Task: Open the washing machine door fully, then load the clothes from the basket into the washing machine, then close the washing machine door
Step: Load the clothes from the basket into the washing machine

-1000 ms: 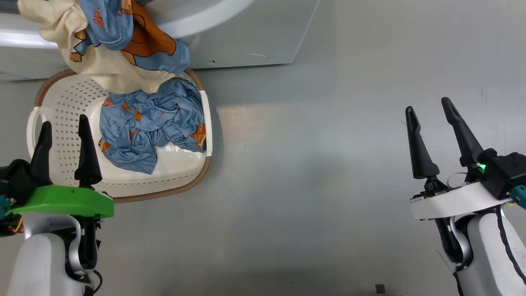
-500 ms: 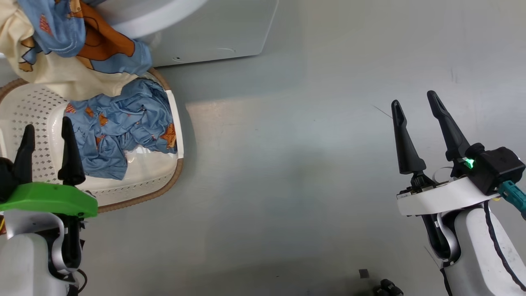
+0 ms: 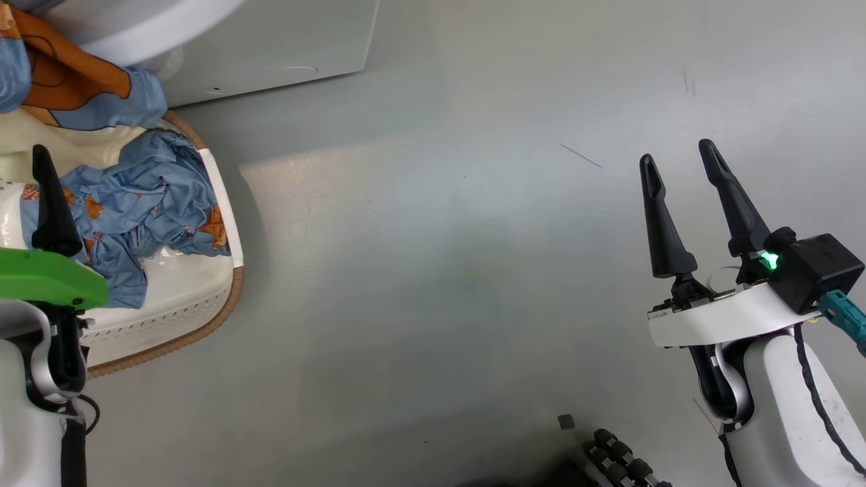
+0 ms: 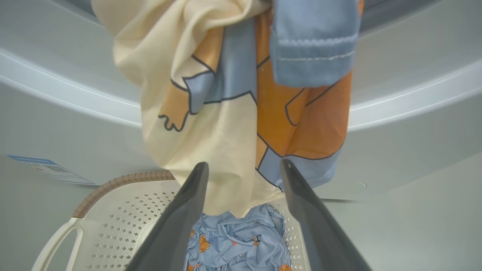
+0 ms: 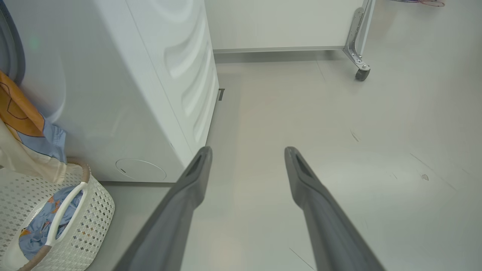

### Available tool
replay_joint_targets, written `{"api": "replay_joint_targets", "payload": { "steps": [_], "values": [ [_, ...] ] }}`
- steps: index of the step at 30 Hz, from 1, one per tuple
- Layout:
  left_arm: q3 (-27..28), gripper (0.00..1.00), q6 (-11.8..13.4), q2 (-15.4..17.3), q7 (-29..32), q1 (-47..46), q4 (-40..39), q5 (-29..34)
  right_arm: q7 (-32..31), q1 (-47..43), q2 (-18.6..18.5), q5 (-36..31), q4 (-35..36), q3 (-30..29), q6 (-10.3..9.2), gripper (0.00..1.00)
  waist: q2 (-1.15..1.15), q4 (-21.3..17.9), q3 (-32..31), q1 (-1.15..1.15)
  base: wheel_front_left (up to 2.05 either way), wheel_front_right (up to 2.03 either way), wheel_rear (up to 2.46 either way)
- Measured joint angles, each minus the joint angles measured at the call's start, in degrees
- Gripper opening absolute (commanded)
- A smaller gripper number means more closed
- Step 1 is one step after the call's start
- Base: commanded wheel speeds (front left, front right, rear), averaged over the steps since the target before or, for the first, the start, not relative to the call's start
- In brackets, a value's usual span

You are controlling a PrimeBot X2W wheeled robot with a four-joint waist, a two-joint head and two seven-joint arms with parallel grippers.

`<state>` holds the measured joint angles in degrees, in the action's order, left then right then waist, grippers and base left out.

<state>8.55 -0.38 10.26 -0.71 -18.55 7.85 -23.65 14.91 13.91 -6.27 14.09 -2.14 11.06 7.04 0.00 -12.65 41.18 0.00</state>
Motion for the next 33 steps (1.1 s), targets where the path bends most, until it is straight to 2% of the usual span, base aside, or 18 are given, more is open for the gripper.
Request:
{"api": "replay_joint_targets", "payload": {
  "steps": [12,31,32,33],
  "values": [
    [0.88,1.00,0.56,1.70,0.47,-6.31,6.47,-0.19,0.00,1.16,0.67,0.00,0.43,-0.23,0.00,1.00,0.00,-3.00,2.97,0.00,0.00,0.00,0.00],
    [2.53,1.00,1.37,1.89,-3.00,-15.62,13.36,-0.67,0.00,1.35,0.66,0.00,0.48,-0.19,0.00,1.00,0.00,-3.58,4.46,0.00,0.00,0.00,0.00],
    [2.56,0.96,1.44,1.90,-3.26,-16.15,13.66,-0.67,0.00,1.43,0.64,0.00,0.49,-0.19,0.00,1.00,0.00,-3.60,4.50,0.00,0.00,0.00,0.00],
    [2.56,0.80,1.44,1.92,-3.63,-16.58,13.93,-0.67,0.00,1.50,0.62,0.00,0.49,-0.19,0.00,1.00,0.00,-3.62,4.55,0.00,0.00,0.00,0.00]
  ]
}}
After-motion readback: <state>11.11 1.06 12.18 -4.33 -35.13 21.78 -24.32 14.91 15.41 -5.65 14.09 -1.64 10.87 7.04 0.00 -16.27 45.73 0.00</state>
